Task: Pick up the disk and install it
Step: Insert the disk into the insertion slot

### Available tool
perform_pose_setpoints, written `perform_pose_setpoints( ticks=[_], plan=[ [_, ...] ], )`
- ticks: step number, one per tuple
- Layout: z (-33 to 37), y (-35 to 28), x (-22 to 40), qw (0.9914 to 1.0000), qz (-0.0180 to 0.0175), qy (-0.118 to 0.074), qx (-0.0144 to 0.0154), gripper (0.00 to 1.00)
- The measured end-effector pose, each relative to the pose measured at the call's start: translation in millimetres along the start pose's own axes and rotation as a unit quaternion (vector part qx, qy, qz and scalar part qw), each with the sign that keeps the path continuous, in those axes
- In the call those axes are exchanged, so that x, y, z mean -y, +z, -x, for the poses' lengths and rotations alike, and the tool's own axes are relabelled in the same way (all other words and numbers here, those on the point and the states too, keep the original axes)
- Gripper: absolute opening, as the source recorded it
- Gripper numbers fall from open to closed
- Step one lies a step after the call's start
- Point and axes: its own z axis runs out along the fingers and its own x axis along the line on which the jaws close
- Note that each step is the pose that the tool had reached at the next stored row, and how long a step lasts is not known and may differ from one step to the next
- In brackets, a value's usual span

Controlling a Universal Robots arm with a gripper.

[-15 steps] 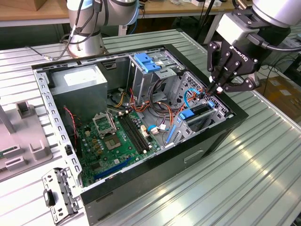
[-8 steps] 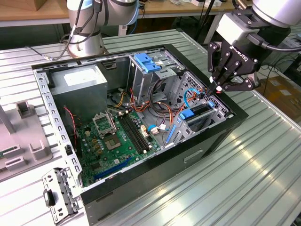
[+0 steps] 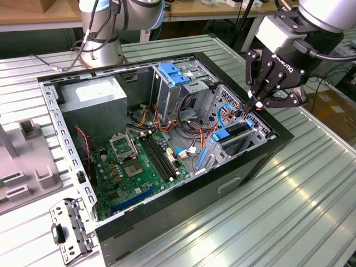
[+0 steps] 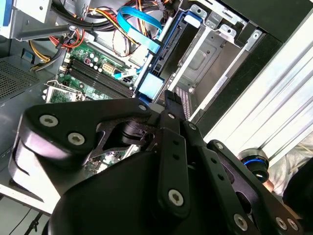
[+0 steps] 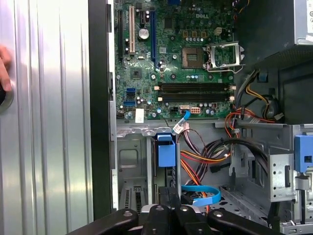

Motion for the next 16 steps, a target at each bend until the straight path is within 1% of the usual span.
perform_pose_setpoints(
  ticks=[8,13,16],
  plan=[
    [-0.2,4.4,5.6,1.0,0.0,0.0,-0.0003,0.11],
    [-0.6,10.2,10.3,1.0,0.0,0.0,-0.0004,0.11],
    [-1.0,16.7,16.0,1.0,0.0,0.0,-0.0004,0.11]
  ],
)
